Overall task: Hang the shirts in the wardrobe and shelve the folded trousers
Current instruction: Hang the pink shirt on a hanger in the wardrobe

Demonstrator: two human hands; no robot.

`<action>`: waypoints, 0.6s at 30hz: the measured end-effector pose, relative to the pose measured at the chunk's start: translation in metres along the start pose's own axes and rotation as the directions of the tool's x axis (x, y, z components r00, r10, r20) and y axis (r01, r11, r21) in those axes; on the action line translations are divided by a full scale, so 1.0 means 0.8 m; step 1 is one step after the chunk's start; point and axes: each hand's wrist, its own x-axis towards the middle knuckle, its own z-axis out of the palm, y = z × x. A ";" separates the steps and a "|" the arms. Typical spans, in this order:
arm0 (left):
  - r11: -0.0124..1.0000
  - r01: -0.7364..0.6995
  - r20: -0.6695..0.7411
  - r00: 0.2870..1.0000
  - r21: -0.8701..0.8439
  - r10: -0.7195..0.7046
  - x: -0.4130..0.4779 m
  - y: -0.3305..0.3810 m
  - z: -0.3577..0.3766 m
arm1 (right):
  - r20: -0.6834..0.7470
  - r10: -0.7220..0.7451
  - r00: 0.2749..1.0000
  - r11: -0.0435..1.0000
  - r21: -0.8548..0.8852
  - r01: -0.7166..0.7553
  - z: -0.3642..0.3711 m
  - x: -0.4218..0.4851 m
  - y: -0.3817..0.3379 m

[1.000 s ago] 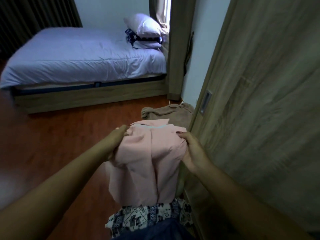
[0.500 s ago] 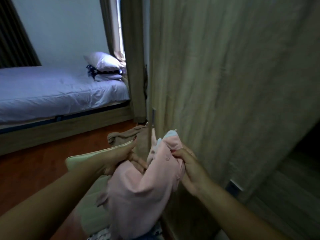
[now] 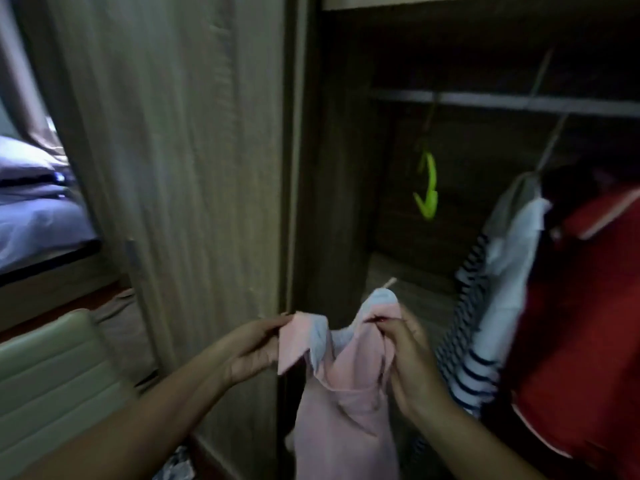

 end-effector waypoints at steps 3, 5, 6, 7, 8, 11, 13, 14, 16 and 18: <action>0.993 -0.033 0.104 0.994 -0.111 0.045 0.012 -0.019 0.033 | -0.158 -0.024 0.987 0.999 0.028 0.029 -0.070 -0.012 -0.001; 0.994 -0.039 0.132 0.990 -0.106 0.053 0.016 -0.029 0.052 | -0.254 -0.032 0.967 0.995 0.082 0.054 -0.105 -0.015 0.010; 0.994 -0.040 0.162 0.985 -0.103 0.056 0.015 -0.031 0.062 | -0.303 -0.033 0.952 0.996 0.070 0.057 -0.122 -0.016 0.019; 0.996 -0.045 0.190 0.980 -0.084 0.060 0.013 -0.031 0.071 | -0.356 -0.027 0.934 0.998 0.041 0.044 -0.137 -0.017 0.030; 0.997 -0.043 0.215 0.975 -0.065 0.056 0.012 -0.029 0.080 | -0.398 -0.023 0.917 1.000 -0.001 0.024 -0.149 -0.021 0.037; 0.999 -0.012 0.297 0.955 0.031 0.002 0.009 -0.016 0.099 | -0.451 0.014 0.893 0.986 -0.145 -0.088 -0.173 -0.027 0.057; 0.995 0.004 0.327 0.944 0.097 -0.036 0.009 -0.005 0.109 | -0.419 0.058 0.906 0.952 -0.251 -0.177 -0.179 -0.027 0.061; 0.990 0.012 0.332 0.941 0.140 -0.058 0.007 0.000 0.114 | -0.374 0.094 0.923 0.926 -0.308 -0.219 -0.179 -0.026 0.062; 0.977 0.017 0.341 0.936 0.213 -0.091 0.003 0.007 0.123 | -0.293 0.186 0.938 0.811 -0.493 -0.315 -0.172 -0.022 0.063; 0.962 0.017 0.344 0.932 0.273 -0.114 -0.001 0.012 0.130 | -0.286 0.221 0.932 0.670 -0.650 -0.358 -0.159 -0.016 0.064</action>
